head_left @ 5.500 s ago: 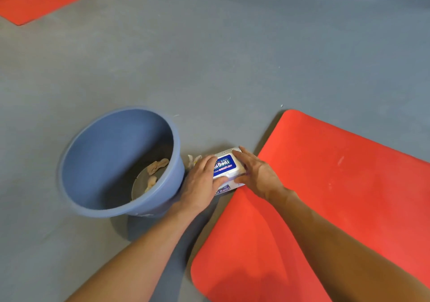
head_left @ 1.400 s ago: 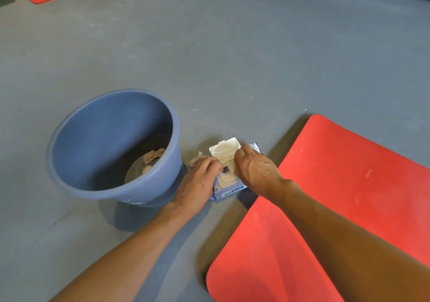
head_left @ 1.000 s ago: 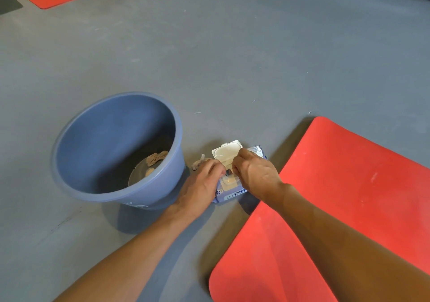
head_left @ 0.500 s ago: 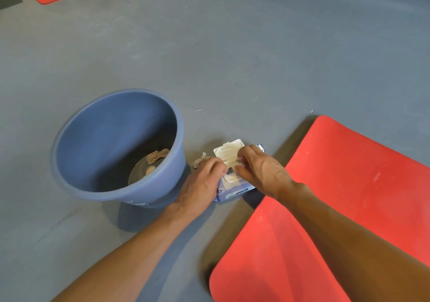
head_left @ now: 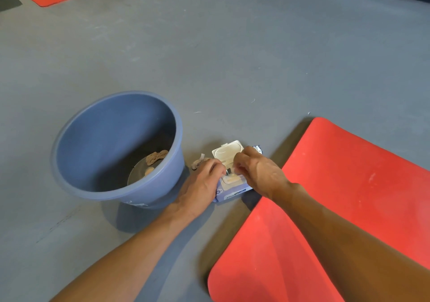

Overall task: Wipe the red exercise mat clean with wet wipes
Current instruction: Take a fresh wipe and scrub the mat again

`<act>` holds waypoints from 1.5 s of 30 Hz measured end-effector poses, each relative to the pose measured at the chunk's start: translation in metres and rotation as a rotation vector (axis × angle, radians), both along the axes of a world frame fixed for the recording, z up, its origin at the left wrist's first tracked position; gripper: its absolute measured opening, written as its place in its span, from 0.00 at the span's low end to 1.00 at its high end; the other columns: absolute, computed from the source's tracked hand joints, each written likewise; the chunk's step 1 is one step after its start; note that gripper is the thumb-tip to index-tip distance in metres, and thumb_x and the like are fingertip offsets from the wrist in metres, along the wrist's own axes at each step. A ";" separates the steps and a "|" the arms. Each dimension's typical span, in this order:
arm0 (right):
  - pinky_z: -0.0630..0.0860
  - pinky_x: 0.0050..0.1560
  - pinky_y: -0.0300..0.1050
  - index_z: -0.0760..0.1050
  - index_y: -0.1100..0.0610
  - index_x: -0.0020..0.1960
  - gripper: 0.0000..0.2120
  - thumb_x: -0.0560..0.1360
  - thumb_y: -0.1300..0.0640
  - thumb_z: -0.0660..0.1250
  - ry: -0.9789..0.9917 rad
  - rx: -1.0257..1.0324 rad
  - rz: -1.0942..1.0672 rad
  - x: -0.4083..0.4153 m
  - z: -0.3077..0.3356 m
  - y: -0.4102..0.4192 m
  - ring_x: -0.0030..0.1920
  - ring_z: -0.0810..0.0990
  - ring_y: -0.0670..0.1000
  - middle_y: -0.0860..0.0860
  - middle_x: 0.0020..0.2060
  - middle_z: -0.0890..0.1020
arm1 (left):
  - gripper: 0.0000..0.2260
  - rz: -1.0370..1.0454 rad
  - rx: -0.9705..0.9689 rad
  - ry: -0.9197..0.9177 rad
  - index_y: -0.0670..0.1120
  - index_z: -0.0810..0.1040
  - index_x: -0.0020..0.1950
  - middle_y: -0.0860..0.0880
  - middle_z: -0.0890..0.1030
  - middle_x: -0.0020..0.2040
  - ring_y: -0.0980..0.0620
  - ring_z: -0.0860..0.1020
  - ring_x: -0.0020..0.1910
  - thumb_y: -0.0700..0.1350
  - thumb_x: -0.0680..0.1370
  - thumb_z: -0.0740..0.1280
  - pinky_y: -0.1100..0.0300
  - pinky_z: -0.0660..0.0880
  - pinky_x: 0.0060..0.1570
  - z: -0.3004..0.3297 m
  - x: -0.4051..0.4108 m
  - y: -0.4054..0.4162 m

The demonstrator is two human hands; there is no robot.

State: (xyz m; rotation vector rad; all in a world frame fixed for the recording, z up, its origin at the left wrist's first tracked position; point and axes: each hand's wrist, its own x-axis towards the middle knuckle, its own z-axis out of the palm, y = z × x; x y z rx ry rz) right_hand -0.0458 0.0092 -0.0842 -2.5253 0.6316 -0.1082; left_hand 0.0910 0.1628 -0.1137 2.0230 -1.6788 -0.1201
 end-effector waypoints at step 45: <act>0.67 0.43 0.48 0.72 0.57 0.35 0.17 0.80 0.60 0.53 0.135 -0.115 0.050 -0.028 0.021 0.001 0.34 0.68 0.54 0.57 0.38 0.75 | 0.11 0.182 0.050 0.120 0.40 0.74 0.61 0.44 0.77 0.53 0.44 0.75 0.50 0.44 0.82 0.70 0.53 0.69 0.42 0.014 -0.020 -0.006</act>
